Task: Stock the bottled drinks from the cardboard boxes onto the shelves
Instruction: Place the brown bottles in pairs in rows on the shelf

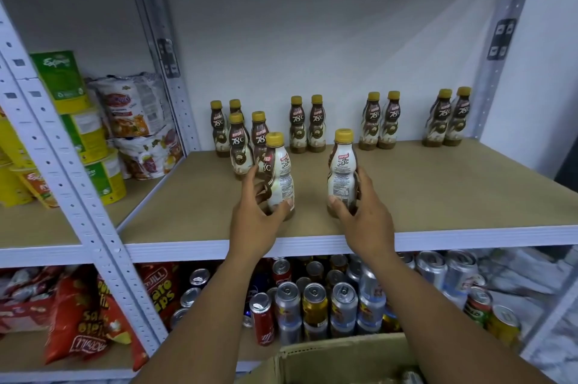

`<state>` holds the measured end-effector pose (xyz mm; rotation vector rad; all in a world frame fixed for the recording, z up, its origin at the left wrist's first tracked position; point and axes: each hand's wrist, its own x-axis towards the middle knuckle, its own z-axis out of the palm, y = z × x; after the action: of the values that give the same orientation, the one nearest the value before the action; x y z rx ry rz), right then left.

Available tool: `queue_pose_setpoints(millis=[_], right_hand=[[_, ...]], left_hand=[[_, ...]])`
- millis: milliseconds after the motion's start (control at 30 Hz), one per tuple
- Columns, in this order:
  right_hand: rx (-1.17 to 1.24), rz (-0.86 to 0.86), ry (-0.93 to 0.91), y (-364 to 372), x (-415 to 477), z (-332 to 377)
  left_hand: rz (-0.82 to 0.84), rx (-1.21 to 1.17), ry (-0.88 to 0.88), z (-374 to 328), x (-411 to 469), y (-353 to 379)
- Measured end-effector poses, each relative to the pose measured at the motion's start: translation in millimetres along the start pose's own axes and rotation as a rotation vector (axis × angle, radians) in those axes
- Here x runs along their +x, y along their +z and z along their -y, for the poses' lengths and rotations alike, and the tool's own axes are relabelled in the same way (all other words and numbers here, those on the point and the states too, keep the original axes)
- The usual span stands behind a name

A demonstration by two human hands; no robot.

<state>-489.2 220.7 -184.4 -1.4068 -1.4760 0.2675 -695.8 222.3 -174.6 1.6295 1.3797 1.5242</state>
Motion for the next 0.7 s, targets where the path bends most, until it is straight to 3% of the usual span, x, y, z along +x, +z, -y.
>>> queue_pose_setpoints(millis=[233,700], right_hand=[[-0.114,0.006,-0.03,6.5,2.9,-6.8],[-0.08,0.057,-0.03,3.8,2.7,-2.4]], left_hand=[[-0.017,0.051,0.054,5.2,1.3,1.5],[-0.015,0.039,0.077,6.1,1.3,1.6]])
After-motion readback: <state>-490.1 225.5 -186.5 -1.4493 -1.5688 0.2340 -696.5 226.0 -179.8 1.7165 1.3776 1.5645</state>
